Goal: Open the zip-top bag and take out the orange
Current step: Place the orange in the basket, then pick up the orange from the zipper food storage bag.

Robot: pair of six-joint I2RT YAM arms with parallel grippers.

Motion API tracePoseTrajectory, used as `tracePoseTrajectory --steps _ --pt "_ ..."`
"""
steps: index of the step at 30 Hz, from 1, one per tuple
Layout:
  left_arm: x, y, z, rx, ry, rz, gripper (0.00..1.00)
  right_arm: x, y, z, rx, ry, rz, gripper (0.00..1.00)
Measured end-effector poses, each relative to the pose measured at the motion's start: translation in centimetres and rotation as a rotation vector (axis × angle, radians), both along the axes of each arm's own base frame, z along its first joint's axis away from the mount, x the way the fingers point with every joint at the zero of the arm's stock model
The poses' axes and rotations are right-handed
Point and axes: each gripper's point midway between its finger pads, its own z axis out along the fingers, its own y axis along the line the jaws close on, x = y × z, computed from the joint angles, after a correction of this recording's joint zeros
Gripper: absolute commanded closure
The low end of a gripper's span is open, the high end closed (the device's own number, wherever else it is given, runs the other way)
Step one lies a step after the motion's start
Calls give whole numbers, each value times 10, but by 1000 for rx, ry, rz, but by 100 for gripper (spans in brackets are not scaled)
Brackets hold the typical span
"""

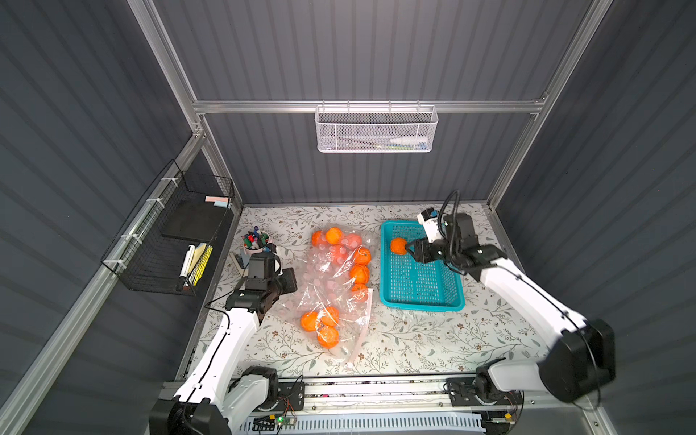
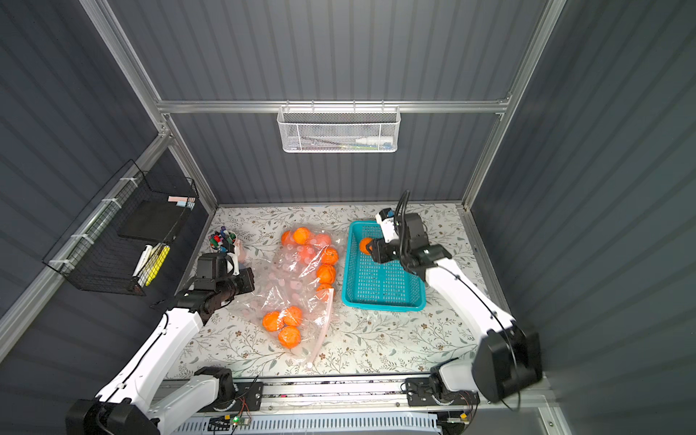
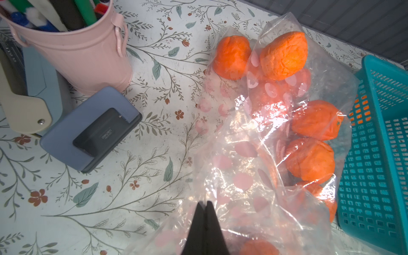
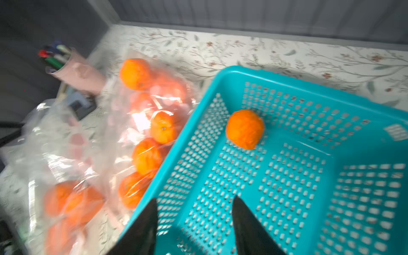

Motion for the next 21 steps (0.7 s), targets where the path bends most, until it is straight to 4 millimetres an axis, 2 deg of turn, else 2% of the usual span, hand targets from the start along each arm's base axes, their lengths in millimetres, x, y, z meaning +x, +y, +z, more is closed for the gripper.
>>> tracePoseTrajectory --steps 3,5,7,8,10,12,15,17,21 --pt "0 0 0 0 -1 0 100 -80 37 -22 59 3 208 84" --pt "0 0 0 0 -1 0 100 -134 59 -50 73 28 362 97" --pt "0 0 0 0 -2 0 100 -168 68 -78 68 65 450 100" --pt "0 0 0 0 -2 0 100 -178 69 -93 59 91 466 100" --pt "0 0 0 0 -2 0 100 -189 72 -113 38 131 482 100" --pt "0 0 0 0 -2 0 100 -192 80 -122 16 143 498 100" --pt "0 0 0 0 -2 0 100 -190 97 -126 -9 156 523 100" --pt "0 0 0 0 -2 0 100 -181 112 -126 -11 149 527 100" --pt "0 0 0 0 -1 0 100 -172 127 -133 -14 141 528 100"
